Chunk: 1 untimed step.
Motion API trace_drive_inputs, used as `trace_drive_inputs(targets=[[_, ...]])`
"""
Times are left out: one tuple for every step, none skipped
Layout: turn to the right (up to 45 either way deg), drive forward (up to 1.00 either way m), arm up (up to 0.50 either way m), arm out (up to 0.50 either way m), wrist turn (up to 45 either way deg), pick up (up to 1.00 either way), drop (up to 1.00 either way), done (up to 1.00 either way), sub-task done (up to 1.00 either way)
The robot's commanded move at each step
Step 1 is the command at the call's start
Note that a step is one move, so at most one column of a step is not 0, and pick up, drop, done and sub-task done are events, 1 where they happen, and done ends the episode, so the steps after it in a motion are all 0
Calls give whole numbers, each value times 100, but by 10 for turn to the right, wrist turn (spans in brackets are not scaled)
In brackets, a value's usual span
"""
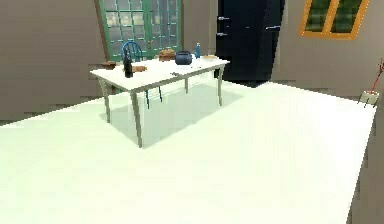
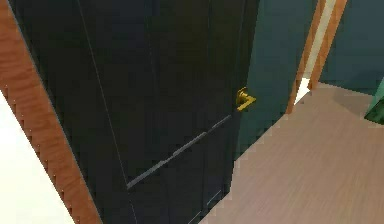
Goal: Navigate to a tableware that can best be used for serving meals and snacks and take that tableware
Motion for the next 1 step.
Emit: trace_drive_inputs(targets=[[30, 0, 0, 0, 0, 0, 0, 0, 0]])
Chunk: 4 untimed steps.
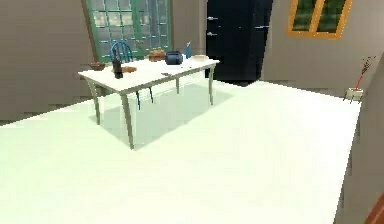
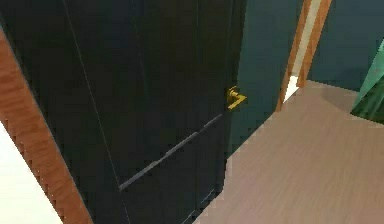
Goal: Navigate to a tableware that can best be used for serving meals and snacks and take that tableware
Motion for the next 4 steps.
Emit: trace_drive_inputs(targets=[[-450, 0, 0, 0, 0, 0, 0, 0, 0], [-90, 0, 0, 0, 0, 0, 0, 0, 0], [0, 10, 0, 0, 0, 0, 0, 0, 0], [450, 0, 0, 0, 0, 0, 0, 0, 0]])
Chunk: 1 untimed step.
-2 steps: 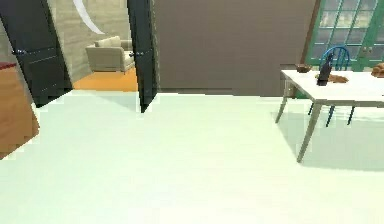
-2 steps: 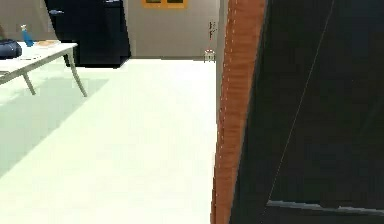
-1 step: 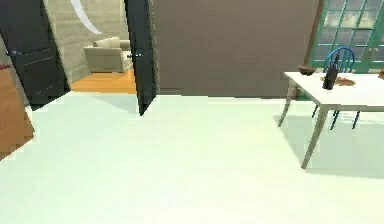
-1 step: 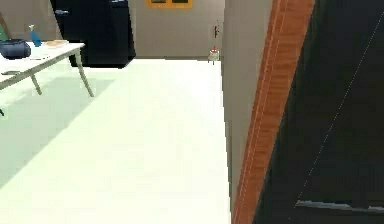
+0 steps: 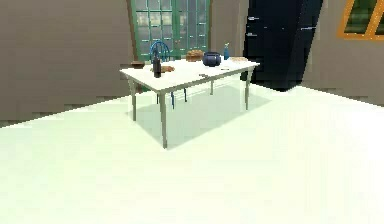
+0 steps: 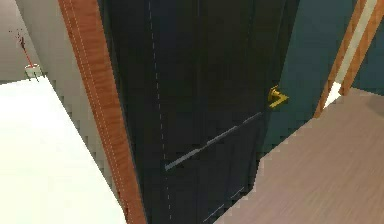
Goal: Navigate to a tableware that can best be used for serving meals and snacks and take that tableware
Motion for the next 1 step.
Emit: trace_drive_inputs(targets=[[30, 0, 0, 0, 0, 0, 0, 0, 0]])
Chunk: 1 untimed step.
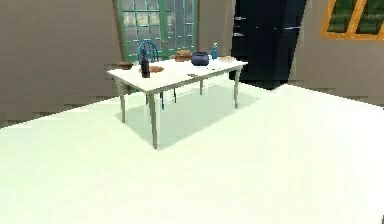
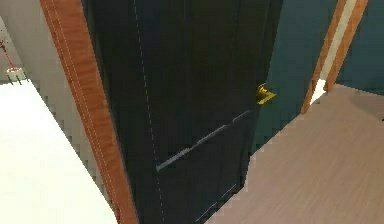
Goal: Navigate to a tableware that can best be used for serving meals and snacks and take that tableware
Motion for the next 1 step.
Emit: trace_drive_inputs(targets=[[0, 45, 0, 0, 0, 0, 0, 0, 0]])
